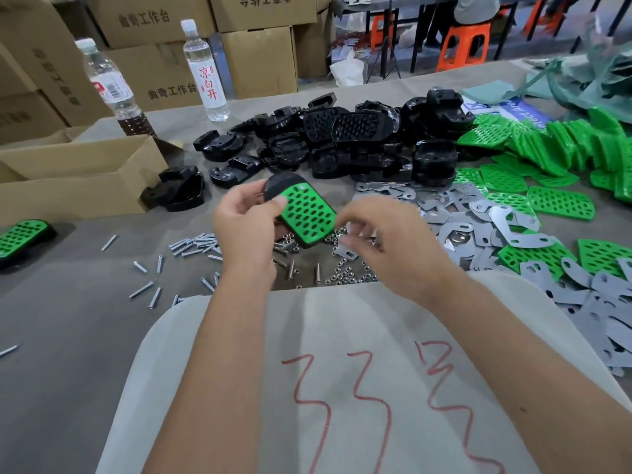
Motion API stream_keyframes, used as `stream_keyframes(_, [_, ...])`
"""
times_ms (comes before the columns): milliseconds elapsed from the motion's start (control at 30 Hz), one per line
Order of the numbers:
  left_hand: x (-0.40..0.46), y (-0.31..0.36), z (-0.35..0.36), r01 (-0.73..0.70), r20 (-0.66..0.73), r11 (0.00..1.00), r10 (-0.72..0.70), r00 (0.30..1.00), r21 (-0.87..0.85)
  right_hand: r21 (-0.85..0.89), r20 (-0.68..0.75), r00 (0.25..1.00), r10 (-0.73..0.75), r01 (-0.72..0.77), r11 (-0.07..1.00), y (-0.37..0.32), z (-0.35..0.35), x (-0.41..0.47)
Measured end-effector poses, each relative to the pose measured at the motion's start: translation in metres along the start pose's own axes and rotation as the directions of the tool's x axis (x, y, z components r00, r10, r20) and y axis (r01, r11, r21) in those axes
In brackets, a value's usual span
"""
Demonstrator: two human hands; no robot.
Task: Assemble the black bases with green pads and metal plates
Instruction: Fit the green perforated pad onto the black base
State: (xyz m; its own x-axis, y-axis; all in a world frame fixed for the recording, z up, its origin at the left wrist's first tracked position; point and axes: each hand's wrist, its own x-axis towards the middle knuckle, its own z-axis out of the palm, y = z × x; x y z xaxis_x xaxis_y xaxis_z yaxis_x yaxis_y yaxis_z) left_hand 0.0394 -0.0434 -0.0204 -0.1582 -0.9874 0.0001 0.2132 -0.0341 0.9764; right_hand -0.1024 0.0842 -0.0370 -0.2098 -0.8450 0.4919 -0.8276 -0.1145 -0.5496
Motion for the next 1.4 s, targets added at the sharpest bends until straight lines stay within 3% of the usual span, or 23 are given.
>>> stream_keyframes(67, [0.005,0.0,-0.006,-0.002,-0.052,1.0,0.001,0.999,-0.024,-0.041,0.266,0.959,-0.1,0.115,0.992,-0.009,0.003,0.001])
stream_keyframes(133, [0.007,-0.002,-0.006,0.007,-0.076,0.999,-0.011,0.997,-0.052,-0.096,0.405,0.909,-0.1,0.151,0.984,-0.013,0.007,0.004])
stream_keyframes(333, [0.007,-0.007,-0.003,0.053,-0.082,0.995,-0.06,0.995,-0.08,-0.12,0.418,0.906,-0.063,0.124,0.985,-0.014,0.006,0.004])
stream_keyframes(400, [0.007,-0.009,-0.002,0.075,-0.089,0.995,-0.081,0.993,-0.073,-0.102,0.351,0.936,-0.034,0.074,0.992,-0.012,0.007,0.002])
stream_keyframes(567, [0.005,-0.011,0.002,0.081,-0.052,0.996,-0.082,0.995,-0.035,0.186,0.007,0.999,0.043,-0.044,0.982,-0.003,0.001,-0.001])
stream_keyframes(700, [0.001,-0.012,0.009,0.077,-0.001,0.997,-0.077,0.997,-0.024,0.489,-0.152,0.958,0.245,-0.142,0.86,0.001,0.0,0.001])
stream_keyframes(800, [-0.004,-0.013,0.015,0.05,0.032,0.999,-0.05,0.998,-0.007,0.597,-0.193,0.928,0.318,-0.146,0.789,0.003,0.001,0.001])
stream_keyframes(1033, [-0.015,-0.011,0.024,-0.014,0.084,1.0,0.015,0.996,-0.014,0.586,-0.213,0.921,0.326,-0.146,0.797,0.006,0.004,0.0])
stream_keyframes(1200, [-0.019,-0.012,0.027,0.037,0.04,0.998,-0.036,0.999,-0.048,0.395,-0.24,0.945,0.223,-0.115,0.911,0.007,0.005,0.0])
stream_keyframes(1400, [-0.022,-0.011,0.029,0.128,0.008,0.983,-0.128,0.992,-0.132,0.418,-0.239,0.931,0.277,-0.16,0.894,0.007,0.002,0.001])
